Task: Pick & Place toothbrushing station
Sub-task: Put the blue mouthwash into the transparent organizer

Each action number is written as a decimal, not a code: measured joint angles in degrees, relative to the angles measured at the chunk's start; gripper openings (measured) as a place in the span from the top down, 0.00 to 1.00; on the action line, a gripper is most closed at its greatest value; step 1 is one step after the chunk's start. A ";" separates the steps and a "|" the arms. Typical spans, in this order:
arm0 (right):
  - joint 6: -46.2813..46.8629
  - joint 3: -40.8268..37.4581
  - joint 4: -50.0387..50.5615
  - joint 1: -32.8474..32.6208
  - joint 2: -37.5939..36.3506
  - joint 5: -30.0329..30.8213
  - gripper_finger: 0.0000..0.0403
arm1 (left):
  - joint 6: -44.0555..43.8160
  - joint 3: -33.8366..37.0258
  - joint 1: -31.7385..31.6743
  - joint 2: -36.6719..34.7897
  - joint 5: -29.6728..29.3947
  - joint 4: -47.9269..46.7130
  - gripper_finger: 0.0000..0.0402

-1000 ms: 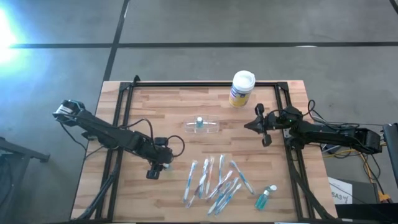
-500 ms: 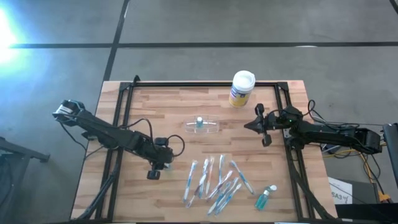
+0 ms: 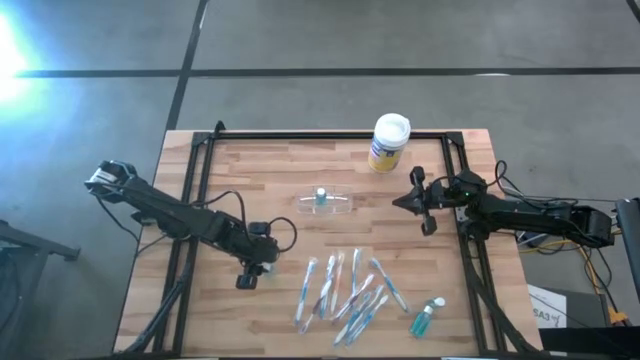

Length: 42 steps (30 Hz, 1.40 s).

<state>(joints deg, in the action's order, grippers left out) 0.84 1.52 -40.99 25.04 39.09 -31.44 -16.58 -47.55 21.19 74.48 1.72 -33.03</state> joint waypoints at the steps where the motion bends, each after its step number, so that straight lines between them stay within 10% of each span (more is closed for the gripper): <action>1: 0.00 0.00 0.00 0.00 0.00 0.01 0.98 | 0.00 0.07 0.06 0.00 -0.01 0.08 0.59; 42: -0.46 0.00 0.02 0.02 0.00 0.02 0.98 | 6.51 0.03 0.46 -0.55 -0.94 3.43 0.75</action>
<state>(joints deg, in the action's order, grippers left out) 0.38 1.52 -40.97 25.06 39.09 -31.42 -10.07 -47.52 21.65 73.93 0.78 -29.61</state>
